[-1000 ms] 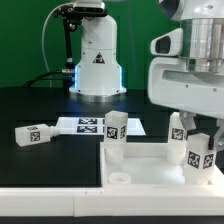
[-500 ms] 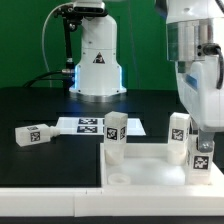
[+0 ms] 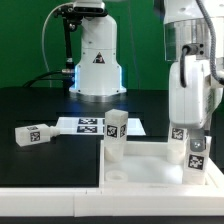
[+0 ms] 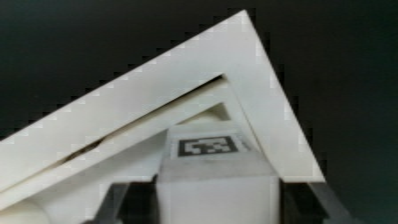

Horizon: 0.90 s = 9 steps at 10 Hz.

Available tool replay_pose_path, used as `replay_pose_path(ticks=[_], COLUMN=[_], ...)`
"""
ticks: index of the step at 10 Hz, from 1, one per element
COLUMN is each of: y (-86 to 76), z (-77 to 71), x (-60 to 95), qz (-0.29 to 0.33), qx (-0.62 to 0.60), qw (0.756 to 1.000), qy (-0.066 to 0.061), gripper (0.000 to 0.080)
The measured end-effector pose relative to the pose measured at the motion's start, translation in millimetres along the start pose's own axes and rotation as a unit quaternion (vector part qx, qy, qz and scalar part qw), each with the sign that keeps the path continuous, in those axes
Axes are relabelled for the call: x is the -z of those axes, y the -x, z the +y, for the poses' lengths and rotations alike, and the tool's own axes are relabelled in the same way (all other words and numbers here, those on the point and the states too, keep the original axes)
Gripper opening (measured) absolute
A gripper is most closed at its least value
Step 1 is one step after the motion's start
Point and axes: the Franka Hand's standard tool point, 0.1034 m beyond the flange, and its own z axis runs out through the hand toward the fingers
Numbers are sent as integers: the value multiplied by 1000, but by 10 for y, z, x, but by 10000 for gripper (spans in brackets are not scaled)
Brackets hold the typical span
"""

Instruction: Assemble square table

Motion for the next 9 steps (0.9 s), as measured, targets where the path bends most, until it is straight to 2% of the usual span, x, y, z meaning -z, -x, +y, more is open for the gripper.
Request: replay_pose_path(ticks=[1,2,3,4,6,9], y=[-4,2,30,21,20,19], z=[-4,-46,-114,-169,-137,-134], x=[6,82,260,355,305,300], qz=[0,-4,-17,-23,-19,-19], qx=[6,17,27,33,36,46], qw=[1000,1000,999,999,999,999], qy=[0,-5,-16,-22,-19,-19], gripper=[362,499,616,616,648,649])
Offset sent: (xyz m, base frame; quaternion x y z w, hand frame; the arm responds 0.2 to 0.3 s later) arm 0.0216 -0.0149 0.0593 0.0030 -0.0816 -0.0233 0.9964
